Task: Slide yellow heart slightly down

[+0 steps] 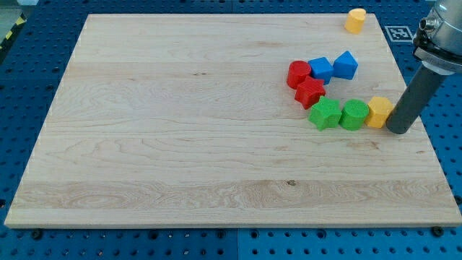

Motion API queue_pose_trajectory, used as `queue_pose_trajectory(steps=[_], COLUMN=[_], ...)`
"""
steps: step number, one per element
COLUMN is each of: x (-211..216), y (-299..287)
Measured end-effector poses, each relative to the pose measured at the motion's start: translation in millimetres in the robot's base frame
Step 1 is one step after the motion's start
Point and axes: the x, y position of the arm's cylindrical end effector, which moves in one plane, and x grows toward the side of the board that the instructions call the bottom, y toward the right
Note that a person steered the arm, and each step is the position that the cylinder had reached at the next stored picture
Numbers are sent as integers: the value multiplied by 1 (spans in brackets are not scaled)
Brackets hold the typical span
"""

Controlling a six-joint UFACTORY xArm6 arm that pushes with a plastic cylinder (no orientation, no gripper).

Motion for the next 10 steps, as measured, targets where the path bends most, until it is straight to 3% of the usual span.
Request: queue_pose_trajectory(steps=[3,4,7,8,10], x=[-6,-51,-261,-289,-284], y=[24,64,61,57,-8])
